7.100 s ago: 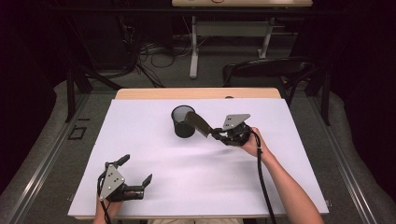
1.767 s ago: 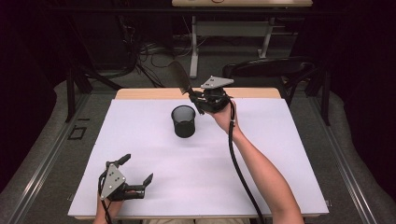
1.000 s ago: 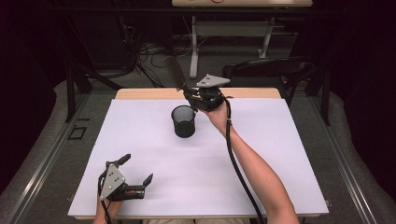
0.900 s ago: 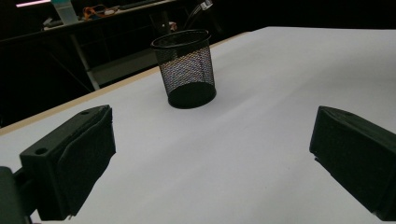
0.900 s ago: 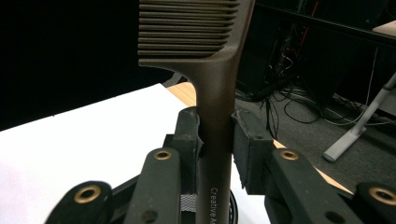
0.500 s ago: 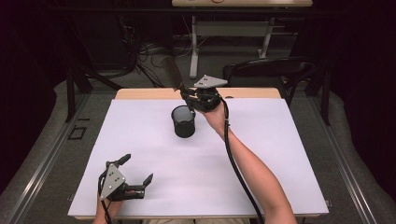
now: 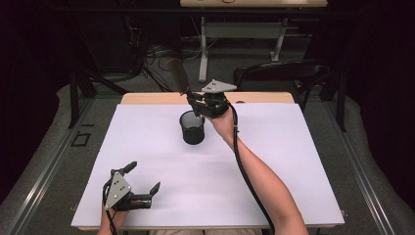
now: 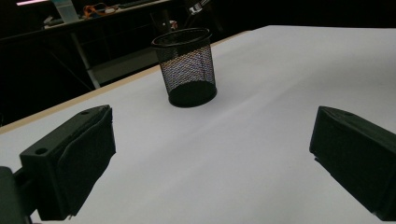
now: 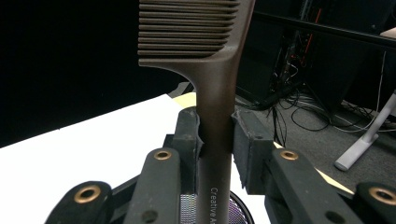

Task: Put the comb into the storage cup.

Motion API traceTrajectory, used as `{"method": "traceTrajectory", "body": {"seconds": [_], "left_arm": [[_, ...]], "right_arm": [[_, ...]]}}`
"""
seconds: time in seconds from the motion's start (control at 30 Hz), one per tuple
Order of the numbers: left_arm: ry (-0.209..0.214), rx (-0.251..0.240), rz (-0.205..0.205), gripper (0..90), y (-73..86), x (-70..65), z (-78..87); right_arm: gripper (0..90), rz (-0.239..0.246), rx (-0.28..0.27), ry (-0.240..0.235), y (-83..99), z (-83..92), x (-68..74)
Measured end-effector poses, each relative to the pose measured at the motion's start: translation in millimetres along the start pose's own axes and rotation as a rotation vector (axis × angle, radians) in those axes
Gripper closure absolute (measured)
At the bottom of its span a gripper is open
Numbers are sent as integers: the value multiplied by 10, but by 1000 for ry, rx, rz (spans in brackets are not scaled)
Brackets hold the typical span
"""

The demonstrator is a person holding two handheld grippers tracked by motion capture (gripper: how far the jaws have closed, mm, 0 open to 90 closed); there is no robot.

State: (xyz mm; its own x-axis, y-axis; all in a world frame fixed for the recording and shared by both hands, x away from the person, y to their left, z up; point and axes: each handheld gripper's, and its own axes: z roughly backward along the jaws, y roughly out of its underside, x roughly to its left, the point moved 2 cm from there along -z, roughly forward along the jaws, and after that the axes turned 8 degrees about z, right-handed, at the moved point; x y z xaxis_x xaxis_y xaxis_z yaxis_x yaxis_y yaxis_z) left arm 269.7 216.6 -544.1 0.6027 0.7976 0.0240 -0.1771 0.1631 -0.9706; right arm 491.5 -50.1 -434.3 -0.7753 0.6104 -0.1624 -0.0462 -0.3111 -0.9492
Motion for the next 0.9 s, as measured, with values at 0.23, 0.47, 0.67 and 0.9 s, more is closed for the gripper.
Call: {"method": "traceTrajectory", "body": {"seconds": [0.23,0.47,0.67,0.9], "left_arm": [[-1,-1,-1,3,-1,6,9],[0,-1,-5,3,-3,1,9],[-1,-3,-5,4,-5,-1,8],[-4,-3,-1,4,-2,10,14]], "right_arm": [[728,4,0,-1,18,-49,27],[728,7,6,-1,38,-91,39],[728,8,11,-7,55,-123,51],[728,4,24,-7,103,-171,46]]}}
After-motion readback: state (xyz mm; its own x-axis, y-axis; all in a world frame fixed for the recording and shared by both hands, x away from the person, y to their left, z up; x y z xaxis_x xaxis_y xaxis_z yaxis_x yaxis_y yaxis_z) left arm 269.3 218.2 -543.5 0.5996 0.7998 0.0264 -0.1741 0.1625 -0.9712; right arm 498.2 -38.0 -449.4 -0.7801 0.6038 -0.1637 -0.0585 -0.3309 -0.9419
